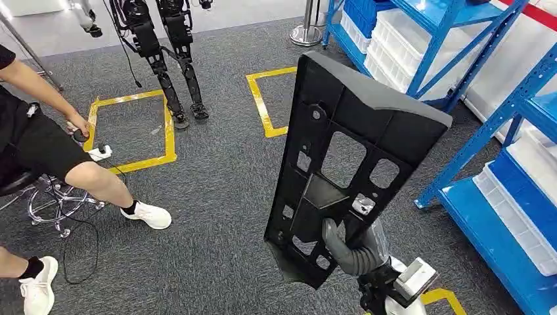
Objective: Take the parts from the cabinet and place them on the table.
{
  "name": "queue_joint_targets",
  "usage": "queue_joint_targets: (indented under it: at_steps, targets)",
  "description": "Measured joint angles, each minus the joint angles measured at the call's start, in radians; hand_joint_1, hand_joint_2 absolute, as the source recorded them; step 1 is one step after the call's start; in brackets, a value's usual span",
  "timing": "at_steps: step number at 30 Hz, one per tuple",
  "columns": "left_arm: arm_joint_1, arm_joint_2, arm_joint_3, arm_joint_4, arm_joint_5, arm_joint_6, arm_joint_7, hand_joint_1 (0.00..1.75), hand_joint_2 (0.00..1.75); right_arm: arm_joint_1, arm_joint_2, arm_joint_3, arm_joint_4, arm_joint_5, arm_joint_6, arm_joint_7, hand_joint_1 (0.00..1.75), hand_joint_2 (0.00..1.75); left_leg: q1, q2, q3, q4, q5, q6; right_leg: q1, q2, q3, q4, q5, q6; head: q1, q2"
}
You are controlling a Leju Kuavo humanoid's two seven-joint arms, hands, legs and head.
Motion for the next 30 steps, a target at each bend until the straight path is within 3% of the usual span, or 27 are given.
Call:
queue_joint_targets:
  at_steps: [2,3,4,5,7,8,9,10,11,12,13,14,17,18,19,20,21,23,24,25,27,28,29,30]
  targets:
    - [0.003,0.000,0.000,0.000,-0.007,0.006,0.003,0.00,1.75,-0.009,0.000,0.001,0.000,-0.002,0.003,0.005,1.75,1.75,0.005,-0.017,-0.006,-0.003,0.007,-0.011,0.002,-0.017,0.004,-0.001,0.005,-0.011,0.001,0.000]
    - [0.003,0.002,0.000,0.000,-0.009,0.011,0.003,0.00,1.75,-0.013,0.001,0.002,0.000,-0.002,0.006,0.005,1.75,1.75,0.009,-0.011,-0.009,0.005,0.000,-0.013,-0.010,-0.028,0.006,-0.008,0.011,-0.020,0.000,0.000]
    - [0.002,0.001,0.000,0.000,-0.013,0.012,0.003,0.00,1.75,-0.017,0.002,0.004,0.000,-0.002,0.008,0.006,1.75,1.75,0.002,0.052,-0.021,0.038,-0.023,-0.019,-0.007,-0.037,0.009,-0.009,0.010,-0.027,-0.004,0.000]
    - [-0.001,0.001,0.000,0.000,-0.014,0.013,0.003,0.00,1.75,-0.017,0.003,0.004,0.000,-0.003,0.009,0.006,1.75,1.75,0.004,0.085,-0.050,0.096,-0.057,-0.024,-0.005,-0.048,0.010,-0.009,0.009,-0.035,-0.010,0.000]
    - [-0.005,0.001,-0.001,0.000,-0.015,0.021,0.001,0.00,1.75,-0.016,0.003,0.004,0.002,-0.002,0.010,0.008,1.75,1.75,0.010,0.113,-0.129,0.252,-0.126,-0.032,0.002,-0.074,0.010,-0.009,0.005,-0.040,-0.008,0.000]
    - [-0.005,0.000,-0.001,0.000,-0.015,0.022,0.000,0.00,1.75,-0.017,0.003,0.004,0.004,-0.002,0.010,0.010,1.75,1.75,0.013,0.117,-0.159,0.308,-0.141,-0.035,0.003,-0.086,0.009,-0.009,0.004,-0.042,-0.008,0.000]
    - [-0.003,0.000,-0.001,0.000,-0.016,0.025,-0.001,0.00,1.75,-0.016,0.003,0.004,0.005,-0.002,0.010,0.010,1.75,1.75,0.015,0.120,-0.163,0.312,-0.130,-0.037,0.004,-0.099,0.010,-0.009,0.003,-0.043,-0.008,0.000]
    - [-0.003,0.000,-0.001,0.000,-0.016,0.028,-0.002,0.00,1.75,-0.017,0.003,0.004,0.006,-0.002,0.010,0.011,1.75,1.75,0.016,0.123,-0.142,0.270,-0.101,-0.037,0.004,-0.110,0.011,-0.009,0.002,-0.044,-0.009,0.000]
    - [-0.003,0.000,-0.001,0.000,-0.016,0.030,-0.004,0.00,1.75,-0.018,0.003,0.004,0.006,-0.002,0.010,0.011,1.75,1.75,0.016,0.129,-0.102,0.192,-0.061,-0.035,0.004,-0.121,0.012,-0.009,0.000,-0.044,-0.008,0.000]
    - [-0.003,0.000,-0.001,0.000,-0.016,0.034,-0.006,0.00,1.75,-0.019,0.003,0.005,0.006,-0.002,0.010,0.011,1.75,1.75,0.015,0.148,-0.047,0.094,-0.022,-0.030,0.004,-0.131,0.015,-0.009,-0.001,-0.041,-0.008,0.000]
    - [-0.004,0.000,-0.001,0.000,-0.016,0.040,-0.009,0.00,1.75,-0.020,0.003,0.005,0.006,-0.002,0.010,0.011,1.75,1.75,0.011,0.198,-0.002,0.018,-0.010,-0.024,0.007,-0.139,0.019,-0.009,-0.004,-0.038,-0.010,0.000]
    - [-0.006,0.000,-0.001,0.000,-0.016,0.045,-0.010,0.00,1.75,-0.020,0.003,0.005,0.007,-0.001,0.010,0.011,1.75,1.75,0.003,0.197,0.000,0.010,-0.016,-0.017,0.019,-0.145,0.016,-0.007,-0.010,-0.029,-0.006,0.000]
    - [-0.003,0.000,0.000,0.000,-0.016,0.063,-0.014,0.00,1.75,-0.016,0.003,0.006,0.011,0.007,0.008,0.003,1.75,1.75,-0.006,0.163,-0.007,0.008,-0.016,-0.002,0.013,-0.172,0.025,-0.015,-0.013,-0.017,-0.003,0.000]
    - [-0.002,0.000,0.000,0.000,-0.016,0.066,-0.016,0.00,1.75,-0.015,0.003,0.006,0.011,0.008,0.006,0.002,1.75,1.75,0.001,0.149,0.005,-0.007,-0.006,0.009,0.022,-0.174,0.028,-0.010,-0.019,-0.009,-0.004,0.000]
    - [-0.001,-0.002,0.000,0.000,-0.016,0.071,-0.018,0.00,1.75,-0.014,0.003,0.006,0.013,0.010,0.005,0.002,1.75,1.75,0.003,0.140,0.011,-0.014,-0.002,0.014,0.013,-0.125,0.018,0.015,-0.031,-0.007,-0.001,0.000]
    - [-0.003,-0.003,0.000,0.000,-0.016,0.072,-0.019,0.00,1.75,-0.012,0.003,0.006,0.014,0.010,0.003,-0.001,1.75,1.75,0.005,0.132,0.012,-0.015,0.001,0.019,0.011,-0.086,-0.005,0.068,-0.060,-0.014,-0.002,0.000]
    - [-0.005,-0.003,0.000,0.000,-0.016,0.073,-0.020,0.00,1.75,-0.008,0.002,0.006,0.016,0.010,0.002,-0.002,1.75,1.75,0.005,0.119,0.011,-0.015,0.001,0.022,0.009,-0.064,-0.045,0.148,-0.095,-0.021,0.005,0.000]
    - [-0.006,-0.003,0.000,0.000,-0.016,0.074,-0.021,0.00,1.75,0.000,0.001,0.006,0.022,0.011,-0.002,-0.002,1.75,1.75,0.004,0.091,0.010,-0.015,0.000,0.023,0.007,-0.051,-0.121,0.291,-0.142,-0.022,0.006,0.000]
    - [-0.005,-0.003,0.000,0.000,-0.016,0.076,-0.021,0.00,1.75,0.003,0.000,0.006,0.025,0.011,-0.002,-0.002,1.75,1.75,0.004,0.077,0.010,-0.014,0.000,0.023,0.006,-0.050,-0.137,0.310,-0.138,-0.015,0.006,0.000]
    - [-0.004,-0.003,0.000,0.000,-0.016,0.076,-0.021,0.00,1.75,0.003,0.000,0.006,0.027,0.012,-0.002,-0.002,1.75,1.75,0.004,0.061,0.012,-0.014,0.000,0.022,0.004,-0.049,-0.125,0.272,-0.113,-0.003,0.006,0.000]
    - [-0.004,-0.005,0.000,0.000,-0.016,0.076,-0.021,0.00,1.75,0.003,0.000,0.006,0.028,0.011,-0.002,-0.002,1.75,1.75,0.005,0.031,0.016,-0.012,-0.002,0.019,-0.003,-0.032,-0.051,0.104,-0.033,0.020,0.006,0.000]
    - [-0.004,-0.006,0.000,0.000,-0.016,0.076,-0.021,0.00,1.75,0.003,0.001,0.006,0.028,0.012,-0.002,-0.002,1.75,1.75,0.005,0.020,0.014,-0.010,-0.003,0.016,-0.010,0.007,-0.016,0.023,-0.002,0.026,0.006,0.000]
    - [-0.006,-0.006,0.000,0.000,-0.016,0.076,-0.021,0.00,1.75,0.004,0.001,0.006,0.029,0.012,-0.002,-0.003,1.75,1.75,-0.003,0.008,0.012,-0.001,-0.007,0.008,-0.009,0.023,-0.016,0.003,0.004,0.019,0.007,0.000]
    - [-0.005,-0.006,0.000,0.000,-0.016,0.076,-0.023,0.00,1.75,0.004,0.001,0.006,0.029,0.012,-0.002,-0.003,1.75,1.75,-0.001,0.000,0.008,-0.001,-0.008,0.003,-0.010,0.008,-0.007,0.000,0.009,0.007,0.007,0.000]
